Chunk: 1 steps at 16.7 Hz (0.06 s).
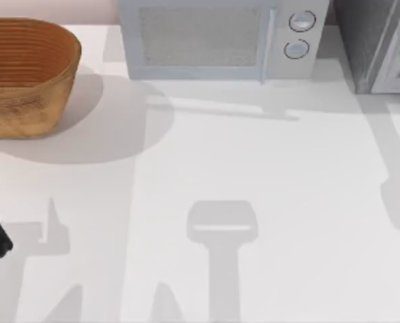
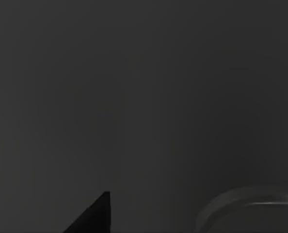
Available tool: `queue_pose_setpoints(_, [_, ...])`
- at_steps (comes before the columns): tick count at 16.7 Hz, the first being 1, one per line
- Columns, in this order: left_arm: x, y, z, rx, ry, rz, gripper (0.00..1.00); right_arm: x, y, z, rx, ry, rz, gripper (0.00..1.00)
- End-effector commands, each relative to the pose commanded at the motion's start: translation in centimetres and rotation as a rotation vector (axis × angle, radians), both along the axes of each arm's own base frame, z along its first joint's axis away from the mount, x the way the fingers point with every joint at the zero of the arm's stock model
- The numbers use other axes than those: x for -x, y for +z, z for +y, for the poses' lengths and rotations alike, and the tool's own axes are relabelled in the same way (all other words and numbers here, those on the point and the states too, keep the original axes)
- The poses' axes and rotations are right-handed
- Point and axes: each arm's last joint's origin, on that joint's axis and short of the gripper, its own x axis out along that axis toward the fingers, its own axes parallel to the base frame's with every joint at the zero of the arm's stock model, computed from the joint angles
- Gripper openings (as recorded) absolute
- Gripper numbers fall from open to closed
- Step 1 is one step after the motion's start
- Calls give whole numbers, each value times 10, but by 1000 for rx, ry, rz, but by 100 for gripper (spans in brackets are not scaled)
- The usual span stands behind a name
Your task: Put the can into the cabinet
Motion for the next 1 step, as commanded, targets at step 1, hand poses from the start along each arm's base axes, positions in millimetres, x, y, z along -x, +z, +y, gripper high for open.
queue_pose_setpoints(1, [0, 0, 0, 0, 0, 0, 100, 0, 0, 0, 0, 0, 0, 100])
